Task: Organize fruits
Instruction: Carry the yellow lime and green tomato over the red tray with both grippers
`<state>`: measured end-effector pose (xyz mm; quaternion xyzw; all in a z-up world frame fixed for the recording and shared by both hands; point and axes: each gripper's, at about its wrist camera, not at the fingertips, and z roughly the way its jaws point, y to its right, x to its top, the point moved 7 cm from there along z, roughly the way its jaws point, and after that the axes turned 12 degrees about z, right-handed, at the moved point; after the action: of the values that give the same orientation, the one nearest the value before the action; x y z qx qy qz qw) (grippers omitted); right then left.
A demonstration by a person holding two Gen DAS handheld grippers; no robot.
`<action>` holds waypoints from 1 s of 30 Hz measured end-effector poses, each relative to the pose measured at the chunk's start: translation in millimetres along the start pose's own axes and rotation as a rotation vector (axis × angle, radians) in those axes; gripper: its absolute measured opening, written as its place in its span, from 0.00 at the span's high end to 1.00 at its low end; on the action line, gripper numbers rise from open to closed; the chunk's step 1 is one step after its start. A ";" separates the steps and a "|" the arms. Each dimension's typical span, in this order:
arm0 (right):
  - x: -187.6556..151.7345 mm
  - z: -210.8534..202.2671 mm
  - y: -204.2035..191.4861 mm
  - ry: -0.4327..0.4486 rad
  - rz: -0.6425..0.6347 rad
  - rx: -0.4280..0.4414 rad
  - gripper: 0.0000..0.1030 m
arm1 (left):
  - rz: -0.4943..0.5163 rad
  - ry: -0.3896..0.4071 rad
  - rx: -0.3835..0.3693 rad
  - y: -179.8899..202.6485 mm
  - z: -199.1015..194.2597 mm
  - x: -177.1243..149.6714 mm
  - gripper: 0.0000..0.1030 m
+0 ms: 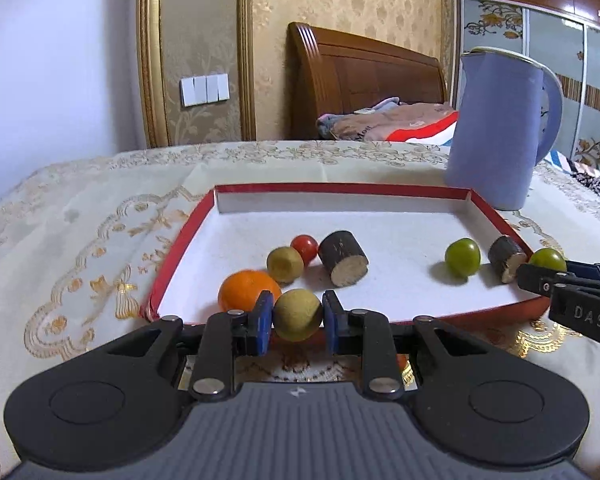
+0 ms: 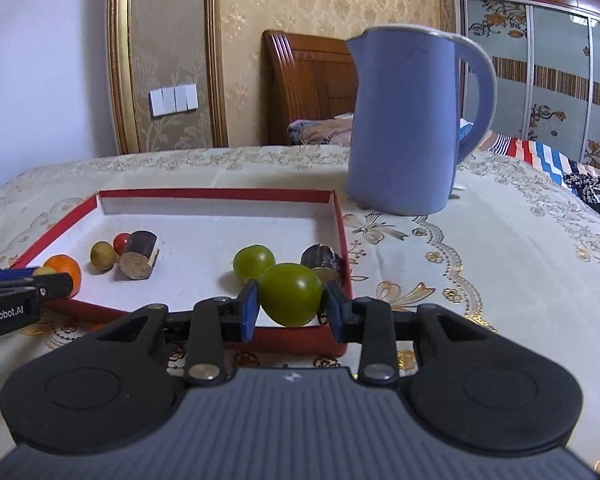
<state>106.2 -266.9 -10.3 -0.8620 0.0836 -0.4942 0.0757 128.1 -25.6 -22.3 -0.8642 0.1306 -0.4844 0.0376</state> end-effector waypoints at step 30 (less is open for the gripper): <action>-0.3 61.1 -16.2 -0.133 -0.041 -0.061 0.68 | -0.036 -0.091 0.001 -4.2 43.8 3.6 0.75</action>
<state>160.1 -248.0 -37.7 -0.8963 0.0758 -0.4347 0.0448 167.7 -25.2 -41.7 -0.8875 0.1129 -0.4454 0.0354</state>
